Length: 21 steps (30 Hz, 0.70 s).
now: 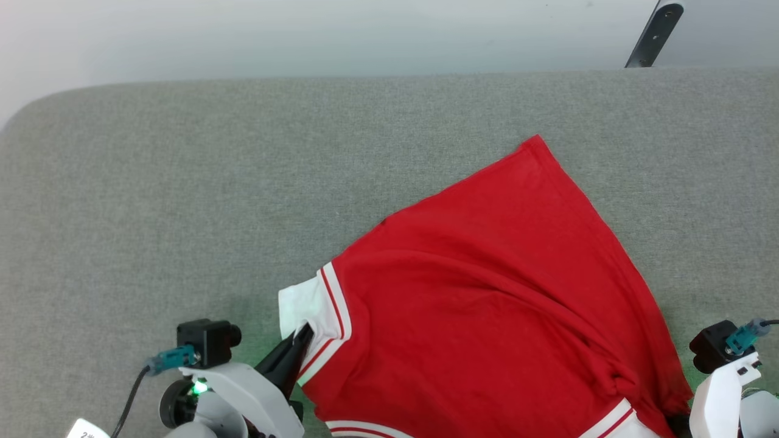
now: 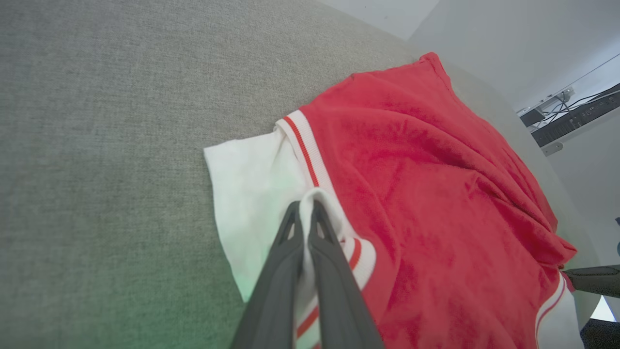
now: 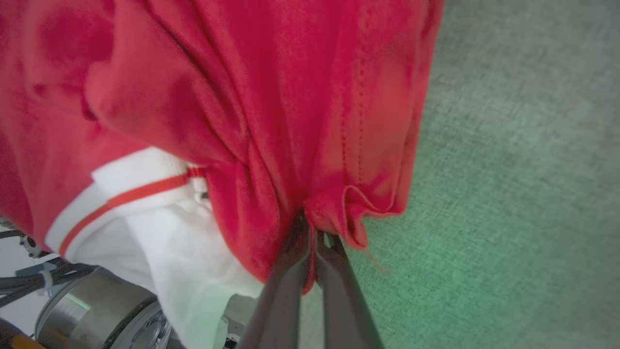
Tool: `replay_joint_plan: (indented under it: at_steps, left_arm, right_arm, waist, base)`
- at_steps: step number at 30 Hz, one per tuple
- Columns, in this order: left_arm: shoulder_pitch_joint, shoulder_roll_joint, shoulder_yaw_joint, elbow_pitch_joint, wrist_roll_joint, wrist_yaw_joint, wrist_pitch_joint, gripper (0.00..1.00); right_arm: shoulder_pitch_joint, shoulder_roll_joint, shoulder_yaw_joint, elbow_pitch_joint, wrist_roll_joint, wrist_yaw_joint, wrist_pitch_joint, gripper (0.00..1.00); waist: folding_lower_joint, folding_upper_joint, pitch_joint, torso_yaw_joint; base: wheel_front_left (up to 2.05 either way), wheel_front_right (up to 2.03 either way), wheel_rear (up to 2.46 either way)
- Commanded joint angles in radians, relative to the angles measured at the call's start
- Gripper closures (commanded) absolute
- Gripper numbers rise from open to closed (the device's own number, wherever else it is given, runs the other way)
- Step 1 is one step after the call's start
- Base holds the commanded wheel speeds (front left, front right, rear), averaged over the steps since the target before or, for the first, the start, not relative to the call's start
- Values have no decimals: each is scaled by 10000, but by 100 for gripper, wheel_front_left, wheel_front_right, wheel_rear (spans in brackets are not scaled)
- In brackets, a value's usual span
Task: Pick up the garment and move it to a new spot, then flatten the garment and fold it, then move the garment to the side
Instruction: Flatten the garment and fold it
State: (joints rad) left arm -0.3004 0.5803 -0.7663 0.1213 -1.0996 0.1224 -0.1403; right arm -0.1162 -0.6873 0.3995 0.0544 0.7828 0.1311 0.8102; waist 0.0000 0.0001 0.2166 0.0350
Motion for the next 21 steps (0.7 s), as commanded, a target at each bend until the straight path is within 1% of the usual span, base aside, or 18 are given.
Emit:
replay_joint_plan:
  at_steps: [1, 4, 7, 9, 12, 14, 16, 21]
  left_arm:
    - [81, 26, -15, -44, 58, 35, 31, 100]
    - [35, 11, -46, -99, 98, 89, 48, 100]
    - [-44, -67, -108, -169, 140, 93, 71, 100]
    - [-103, -128, -130, -209, 155, 87, 69, 100]
    - [-232, -254, -199, -218, 197, 15, 90, 100]
    - [-334, -324, -209, -194, 226, -19, 66, 100]
    - [-456, -406, -235, -155, 260, -93, 53, 100]
    - [-892, -753, -354, 37, 381, -309, 50, 100]
  right_arm:
    - [229, 276, -10, 10, -136, -8, -60, 0]
    - [-359, 151, -718, -701, -474, -11, -129, 0]
    - [-876, 36, -1279, -1467, -689, -10, 197, 0]
    - [-1502, -22, -1626, -1882, -793, -10, 440, 0]
    - [-2549, -91, -1790, -2158, -1066, -10, 794, 0]
    - [-3393, 115, -1729, -1939, -1218, -10, 842, 0]
    - [-4355, 285, -1446, -1510, -1543, -10, 574, 0]
    - [-6414, 909, -452, 948, -2295, -10, -101, 0]
  waist:
    - [0, -1, -29, -3]
    - [0, -1, -28, 52]
    - [0, -1, 24, 199]
    - [0, -1, 114, 330]
    - [0, -1, 333, 624]
    - [0, -1, 552, 811]
    - [0, -1, 812, 995]
    - [0, -1, 1499, 1501]
  base:
    - [0, 0, 0]
    - [0, 0, 0]
    - [0, 0, 0]
    - [0, 0, 0]
    - [0, 0, 0]
    - [0, 0, 0]
    - [0, 0, 0]
    - [0, 0, 0]
